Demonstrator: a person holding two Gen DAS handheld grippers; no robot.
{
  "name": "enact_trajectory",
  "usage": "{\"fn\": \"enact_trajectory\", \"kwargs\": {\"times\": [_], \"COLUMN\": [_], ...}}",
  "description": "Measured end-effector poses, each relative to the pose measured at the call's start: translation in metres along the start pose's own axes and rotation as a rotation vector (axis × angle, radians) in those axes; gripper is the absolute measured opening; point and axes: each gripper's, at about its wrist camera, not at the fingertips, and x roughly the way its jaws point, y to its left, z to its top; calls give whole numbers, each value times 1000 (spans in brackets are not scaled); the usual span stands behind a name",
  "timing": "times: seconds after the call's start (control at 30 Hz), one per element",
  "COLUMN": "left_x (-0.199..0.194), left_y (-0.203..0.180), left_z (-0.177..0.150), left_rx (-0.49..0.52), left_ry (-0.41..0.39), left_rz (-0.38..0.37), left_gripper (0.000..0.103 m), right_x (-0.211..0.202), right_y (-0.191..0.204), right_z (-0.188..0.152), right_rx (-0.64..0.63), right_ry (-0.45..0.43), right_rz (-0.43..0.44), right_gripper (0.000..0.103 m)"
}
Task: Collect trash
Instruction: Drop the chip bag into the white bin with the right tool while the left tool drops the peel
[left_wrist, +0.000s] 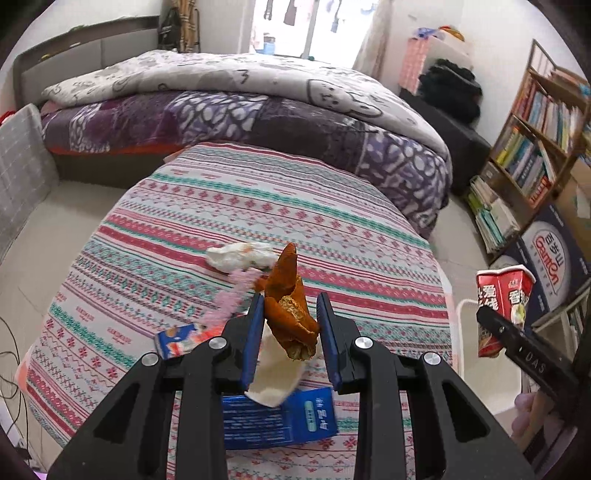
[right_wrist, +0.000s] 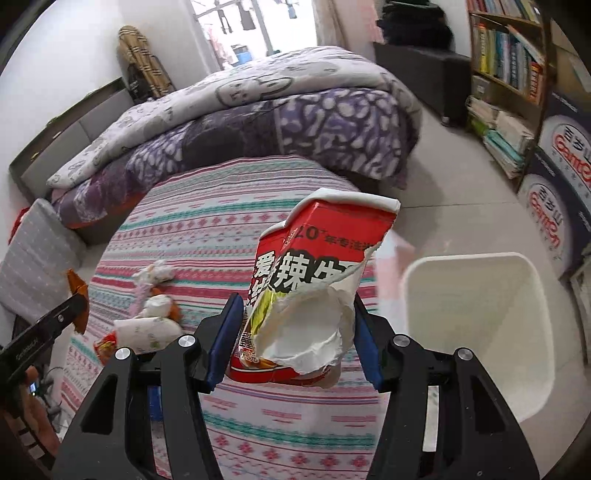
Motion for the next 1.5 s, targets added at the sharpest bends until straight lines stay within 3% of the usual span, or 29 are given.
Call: {"fn": "enact_trajectory", "kwargs": {"times": [0.47,0.63,0.8,1.37,1.4,1.5], "left_x": [11,17,23,39,39,37], "left_y": [-69,-98,-131,-229,-234,-242], "left_z": [-18,-25,-35,-70,-72,-76], "left_rx": [120,161,209,296,298,293], "left_ry": [26,44,59,143,147,144], "left_rz": [-79,-125,-170,-375,-403,-448], "left_gripper": [29,29,29,30,32,63], "right_x": [-8,-18,-33,-65,-66,-68], "right_y": [-95,-125,-149,-205,-206,-210], "right_z": [0,-3,-3,-4,-4,-4], "right_rx": [169,225,283,426,432,461], "right_ry": [57,48,21,-45,-46,-51], "right_rz": [-137,-183,-192,-165,-163,-148], "right_gripper": [57,73,81,89,90,90]}}
